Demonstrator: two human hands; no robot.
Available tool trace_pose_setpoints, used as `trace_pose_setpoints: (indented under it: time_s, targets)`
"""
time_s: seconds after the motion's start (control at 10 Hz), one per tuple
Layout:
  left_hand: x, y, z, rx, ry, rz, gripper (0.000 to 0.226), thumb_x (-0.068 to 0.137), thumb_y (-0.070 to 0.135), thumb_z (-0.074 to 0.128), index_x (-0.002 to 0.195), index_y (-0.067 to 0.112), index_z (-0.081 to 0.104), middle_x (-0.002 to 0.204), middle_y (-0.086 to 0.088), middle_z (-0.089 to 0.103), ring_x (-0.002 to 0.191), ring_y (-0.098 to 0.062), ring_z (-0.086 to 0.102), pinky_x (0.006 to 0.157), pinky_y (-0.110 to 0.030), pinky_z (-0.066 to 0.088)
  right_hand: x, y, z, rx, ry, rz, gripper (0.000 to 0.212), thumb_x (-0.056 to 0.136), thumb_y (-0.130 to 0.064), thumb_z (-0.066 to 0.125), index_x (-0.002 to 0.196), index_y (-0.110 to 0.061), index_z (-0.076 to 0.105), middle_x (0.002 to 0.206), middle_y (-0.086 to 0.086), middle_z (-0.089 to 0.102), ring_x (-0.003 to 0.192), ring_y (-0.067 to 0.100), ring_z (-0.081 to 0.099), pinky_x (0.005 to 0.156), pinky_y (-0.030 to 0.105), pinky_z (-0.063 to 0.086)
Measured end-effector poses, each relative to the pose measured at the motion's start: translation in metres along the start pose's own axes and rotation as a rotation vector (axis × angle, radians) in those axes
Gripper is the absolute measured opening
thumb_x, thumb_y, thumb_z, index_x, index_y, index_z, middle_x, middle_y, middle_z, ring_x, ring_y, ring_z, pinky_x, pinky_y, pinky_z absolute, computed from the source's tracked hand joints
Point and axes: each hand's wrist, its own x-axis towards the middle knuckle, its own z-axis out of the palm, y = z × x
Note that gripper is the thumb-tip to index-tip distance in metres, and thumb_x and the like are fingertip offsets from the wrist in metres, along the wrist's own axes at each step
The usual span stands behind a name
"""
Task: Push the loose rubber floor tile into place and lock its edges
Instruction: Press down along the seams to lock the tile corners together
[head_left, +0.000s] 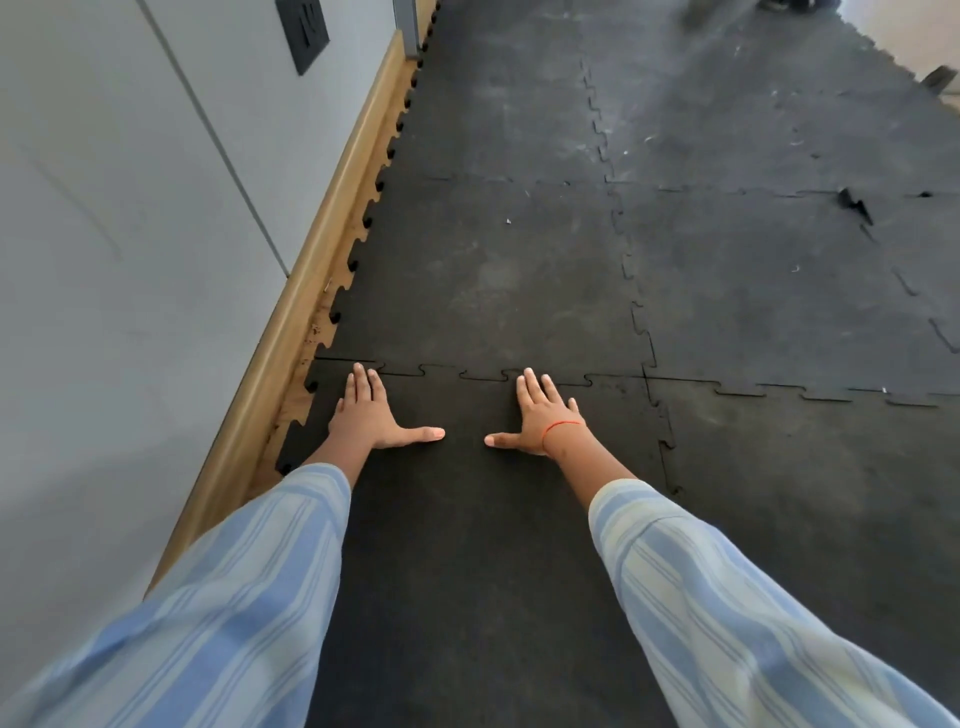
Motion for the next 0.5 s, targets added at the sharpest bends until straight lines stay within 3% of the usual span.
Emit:
trace_pose_setpoints:
  time_s: [0.1,0.3,0.4,0.5]
  targets:
    - [-0.004,-0.008,0.002,-0.016,0.020,-0.040,0.146,0.055,0.091,0.052,0.148,0.009,-0.023,0.155,-0.018,-0.030,0.146,-0.034,-0.019,0.119,-0.049,0.002,-0.011,0.034,0.001,0.058,0.071,0.121,0.136,0.058,-0.087,0.054,0.151,-0.014,-0.014,0.158,-0.001,-0.023,0.146,0.019,-0.019,0.119,0.050,0.001]
    - [0.000,-0.001,-0.013,0.038,-0.043,-0.066,0.150,0.053,0.089,0.059,0.148,0.008,-0.024,0.155,-0.017,-0.030,0.145,-0.034,-0.021,0.118,-0.051,-0.001,-0.016,0.081,-0.010,0.064,0.044,0.185,0.148,0.047,-0.090,0.058,0.150,-0.014,-0.016,0.158,-0.003,-0.024,0.146,0.017,-0.020,0.119,0.051,0.001]
    - [-0.008,-0.007,-0.027,0.088,-0.105,-0.061,0.141,0.059,0.080,0.065,0.151,0.011,-0.017,0.158,-0.016,-0.022,0.147,-0.034,-0.011,0.119,-0.053,0.002,-0.014,0.081,-0.022,0.038,-0.049,0.216,0.149,0.048,-0.082,0.068,0.150,-0.014,-0.017,0.157,-0.001,-0.026,0.146,0.022,-0.020,0.117,0.055,0.005]
    - [-0.037,0.006,-0.038,0.125,-0.170,-0.023,0.118,0.070,0.067,0.069,0.154,0.011,0.006,0.162,-0.015,0.005,0.147,-0.036,0.015,0.116,-0.053,0.020,-0.040,0.079,-0.017,-0.013,-0.149,0.237,0.143,0.055,-0.067,0.078,0.150,-0.016,-0.016,0.159,0.004,-0.022,0.147,0.031,-0.012,0.117,0.054,0.015]
